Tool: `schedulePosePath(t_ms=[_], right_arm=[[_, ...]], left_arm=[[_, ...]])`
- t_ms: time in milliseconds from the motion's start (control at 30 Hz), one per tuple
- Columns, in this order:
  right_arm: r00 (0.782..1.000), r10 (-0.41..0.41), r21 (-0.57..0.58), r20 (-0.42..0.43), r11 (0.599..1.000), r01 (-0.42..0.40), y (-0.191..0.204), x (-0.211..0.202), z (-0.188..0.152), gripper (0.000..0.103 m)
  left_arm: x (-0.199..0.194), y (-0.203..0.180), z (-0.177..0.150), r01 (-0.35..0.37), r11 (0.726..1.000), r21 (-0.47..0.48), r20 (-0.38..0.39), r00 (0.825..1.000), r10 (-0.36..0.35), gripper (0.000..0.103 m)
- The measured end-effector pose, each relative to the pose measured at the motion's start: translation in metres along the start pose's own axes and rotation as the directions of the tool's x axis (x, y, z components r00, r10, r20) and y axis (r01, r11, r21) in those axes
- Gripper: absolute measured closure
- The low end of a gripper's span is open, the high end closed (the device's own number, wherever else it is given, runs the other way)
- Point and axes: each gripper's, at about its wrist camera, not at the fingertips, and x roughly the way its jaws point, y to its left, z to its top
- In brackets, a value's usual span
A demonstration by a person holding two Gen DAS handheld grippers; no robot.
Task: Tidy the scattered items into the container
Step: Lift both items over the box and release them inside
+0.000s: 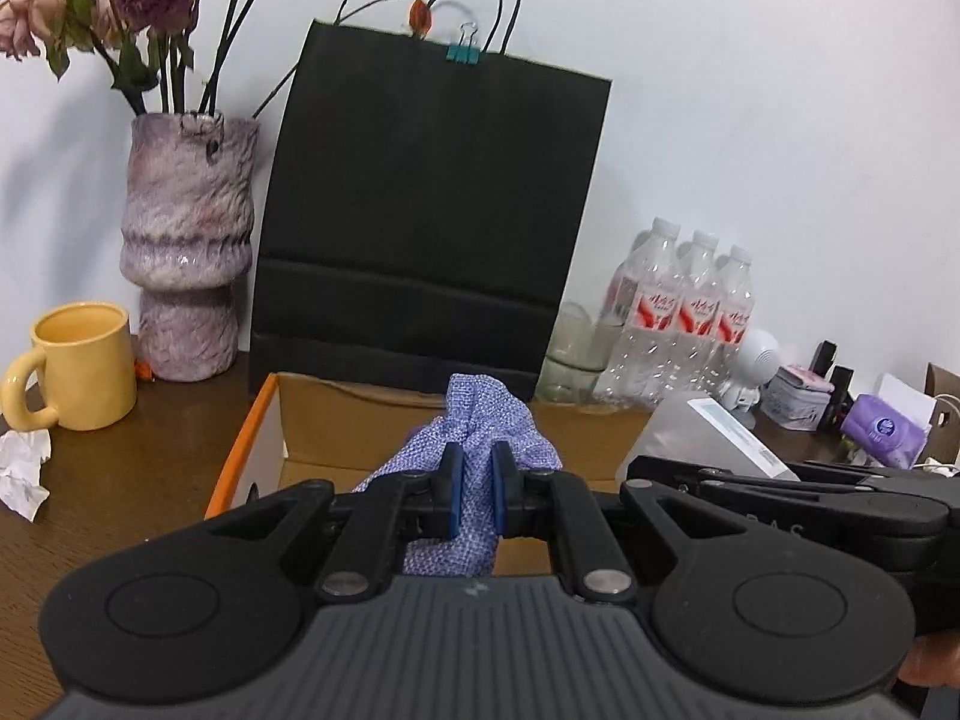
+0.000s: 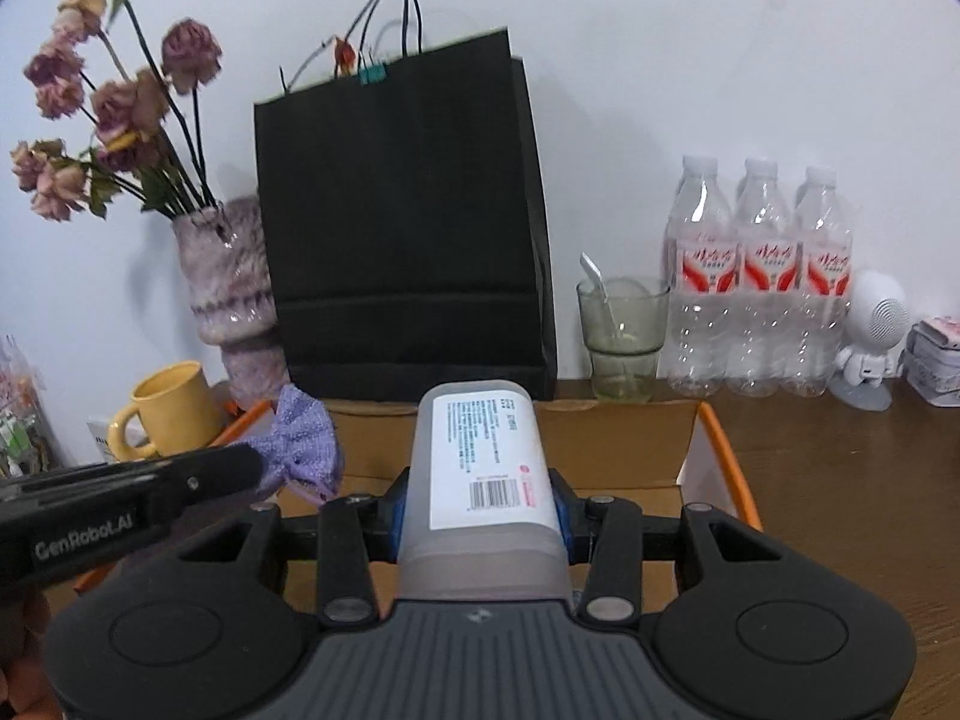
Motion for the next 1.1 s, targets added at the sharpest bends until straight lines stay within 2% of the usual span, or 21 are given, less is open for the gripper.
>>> schedulePosePath(t_ms=[133,200,233,267,300,333,600,1100], right_arm=[[1.000,-0.002,-0.018,-0.031,1.000,0.002,0.0032,0.0054,-0.0043,0.062],[0.999,-0.001,-0.026,-0.054,1.000,0.000,0.0038,0.0059,-0.0047,0.060],[0.998,-0.005,-0.035,-0.063,0.999,0.003,0.0044,0.0058,-0.0041,0.042],[0.997,-0.022,-0.048,-0.068,0.999,0.019,0.0056,0.0055,-0.0039,0.015],[0.996,-0.056,-0.072,-0.064,0.996,0.052,0.0077,0.0042,-0.0039,0.005],[0.996,-0.071,-0.087,-0.052,0.994,0.067,0.0089,0.0016,-0.0028,0.000],[0.992,-0.070,-0.078,-0.105,0.995,0.062,0.0054,0.0032,-0.0016,0.000],[0.992,-0.065,-0.081,-0.107,0.995,0.057,0.0063,0.0013,-0.0006,0.000]], left_arm=[[0.0030,0.0079,-0.0012,-0.011,0.999,-0.033,-0.017,1.000,0.011,0.088],[0.0033,0.0095,-0.0005,-0.038,0.999,-0.038,-0.028,0.999,0.037,0.058],[0.0032,0.0101,-0.0001,-0.061,0.997,-0.038,-0.030,0.998,0.060,0.014],[0.0019,0.0106,0.0004,-0.102,0.994,-0.042,-0.019,0.995,0.101,0.001],[0.0008,0.0098,0.0008,-0.130,0.991,-0.036,-0.006,0.992,0.130,0.000],[0.0003,0.0080,0.0018,-0.140,0.990,-0.017,-0.007,0.990,0.140,0.000],[0.0018,0.0064,0.0018,-0.152,0.988,-0.012,-0.041,0.988,0.151,0.000],[-0.0017,0.0035,0.0027,-0.154,0.988,-0.003,-0.040,0.987,0.153,0.000]])
